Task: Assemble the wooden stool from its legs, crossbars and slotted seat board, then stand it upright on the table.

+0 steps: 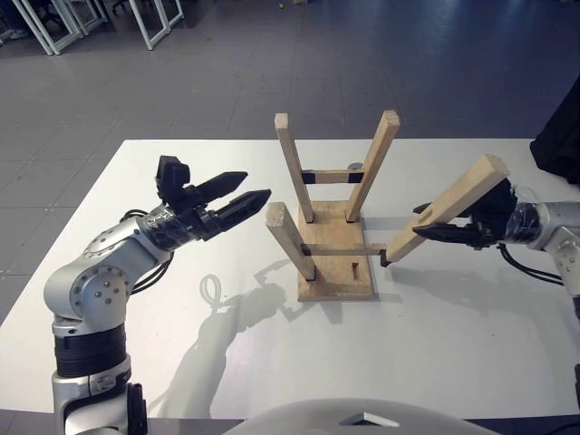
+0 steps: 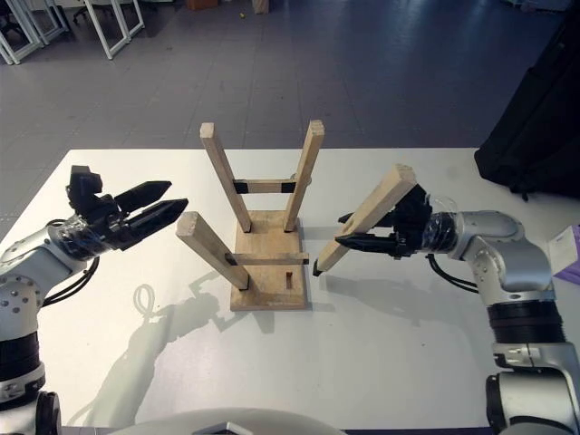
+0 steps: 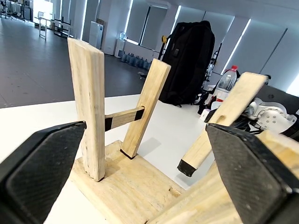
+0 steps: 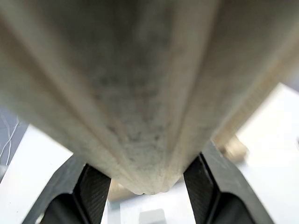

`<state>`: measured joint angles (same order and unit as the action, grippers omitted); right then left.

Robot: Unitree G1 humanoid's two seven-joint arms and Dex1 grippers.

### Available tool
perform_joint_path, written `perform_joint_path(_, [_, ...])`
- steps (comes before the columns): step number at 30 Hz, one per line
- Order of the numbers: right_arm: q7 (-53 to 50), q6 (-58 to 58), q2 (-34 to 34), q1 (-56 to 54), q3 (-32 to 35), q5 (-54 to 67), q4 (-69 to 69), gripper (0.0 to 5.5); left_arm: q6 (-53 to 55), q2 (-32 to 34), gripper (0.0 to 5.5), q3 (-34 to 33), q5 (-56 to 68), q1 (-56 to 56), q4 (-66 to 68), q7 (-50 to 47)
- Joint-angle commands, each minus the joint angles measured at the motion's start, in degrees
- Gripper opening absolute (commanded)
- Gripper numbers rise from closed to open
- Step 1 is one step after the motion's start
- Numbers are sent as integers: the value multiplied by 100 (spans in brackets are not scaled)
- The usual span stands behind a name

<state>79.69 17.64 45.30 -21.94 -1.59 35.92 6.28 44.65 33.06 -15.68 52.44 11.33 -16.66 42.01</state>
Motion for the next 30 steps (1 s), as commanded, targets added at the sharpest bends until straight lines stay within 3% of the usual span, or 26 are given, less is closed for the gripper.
perform_joint_path(1, [335,-669,-181,130,181,-103,-153,206,-84,23,472,68,-138,-110,-28,12])
perform_joint_path(12, [357,-1529,-653,827,-133,-683,-118,206,-101,50,472,2,-130,-31,51,21])
perform_joint_path(23, [-175,-1465,-886,1070,38,-590,-575,206,-118,141,472,191,-278,230,370,298])
perform_joint_path(30, [-180,-1666,-1076,1328,-219,-853,-386,206,-192,113,472,196,-317,229,381,274])
